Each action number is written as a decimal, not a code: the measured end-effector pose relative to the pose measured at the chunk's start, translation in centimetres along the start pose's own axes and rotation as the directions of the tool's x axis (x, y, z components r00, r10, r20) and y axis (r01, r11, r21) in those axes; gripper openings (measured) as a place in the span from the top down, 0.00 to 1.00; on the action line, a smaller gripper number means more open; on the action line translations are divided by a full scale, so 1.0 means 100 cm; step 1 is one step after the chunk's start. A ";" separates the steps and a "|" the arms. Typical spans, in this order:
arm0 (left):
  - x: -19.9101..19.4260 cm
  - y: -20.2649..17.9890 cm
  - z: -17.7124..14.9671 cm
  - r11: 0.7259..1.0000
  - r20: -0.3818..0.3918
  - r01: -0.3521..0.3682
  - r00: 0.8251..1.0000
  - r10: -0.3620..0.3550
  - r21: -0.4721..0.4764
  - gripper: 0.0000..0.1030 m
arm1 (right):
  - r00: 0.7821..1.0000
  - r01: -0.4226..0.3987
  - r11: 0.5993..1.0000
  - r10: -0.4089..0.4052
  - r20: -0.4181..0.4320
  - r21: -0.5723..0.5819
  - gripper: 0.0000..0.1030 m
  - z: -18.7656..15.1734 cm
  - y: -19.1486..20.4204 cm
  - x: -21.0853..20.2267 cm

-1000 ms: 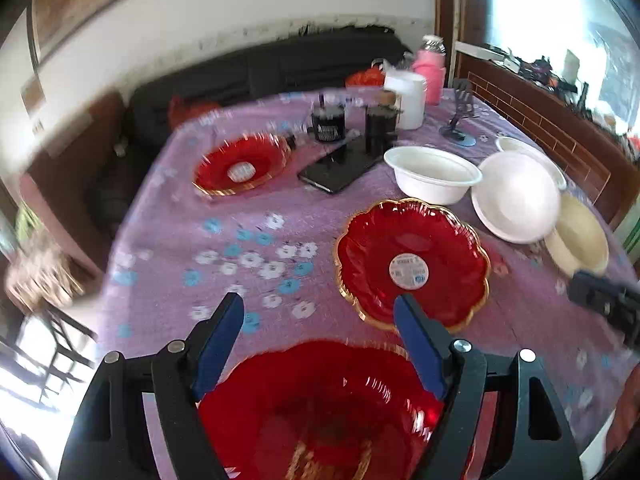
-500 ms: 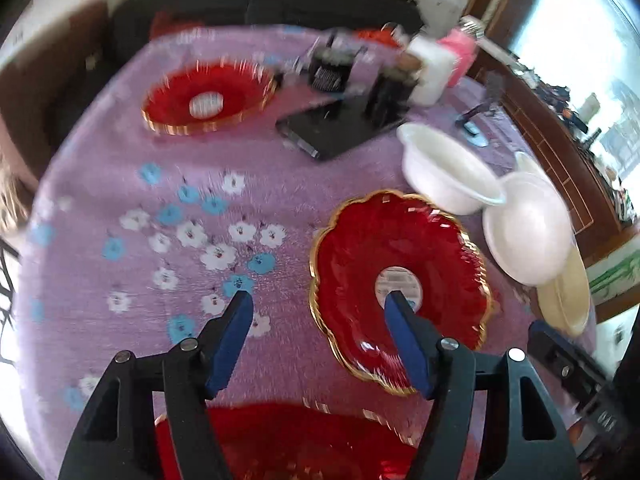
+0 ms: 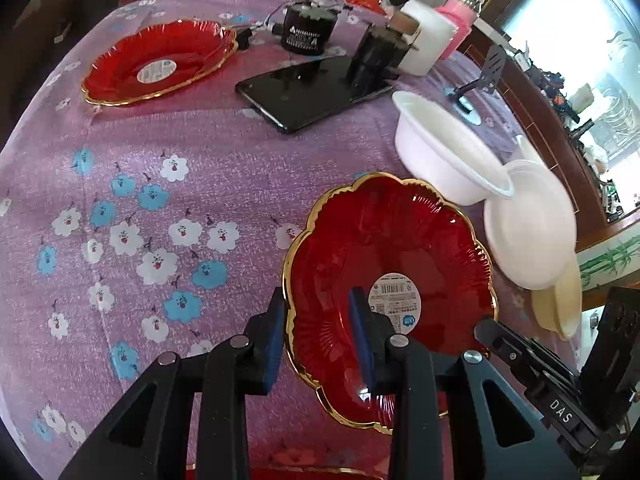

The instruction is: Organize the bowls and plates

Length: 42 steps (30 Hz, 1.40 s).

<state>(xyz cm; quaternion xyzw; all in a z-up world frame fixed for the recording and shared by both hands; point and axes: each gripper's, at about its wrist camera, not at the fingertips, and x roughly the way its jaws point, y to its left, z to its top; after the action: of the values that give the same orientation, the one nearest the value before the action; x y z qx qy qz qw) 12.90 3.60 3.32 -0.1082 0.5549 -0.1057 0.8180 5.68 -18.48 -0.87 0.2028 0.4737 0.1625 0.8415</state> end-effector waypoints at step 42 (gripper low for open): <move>-0.118 0.068 -0.198 0.986 0.216 -0.148 0.963 0.161 -0.076 0.71 | 0.991 -0.108 0.925 0.070 -0.118 -0.365 0.86 -0.122 0.119 -0.034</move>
<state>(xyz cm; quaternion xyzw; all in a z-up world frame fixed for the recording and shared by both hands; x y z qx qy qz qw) -9.48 12.36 4.61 -0.1000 0.4699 -0.0124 0.8769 -7.49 -7.46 1.85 0.0532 0.4675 0.2971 0.8309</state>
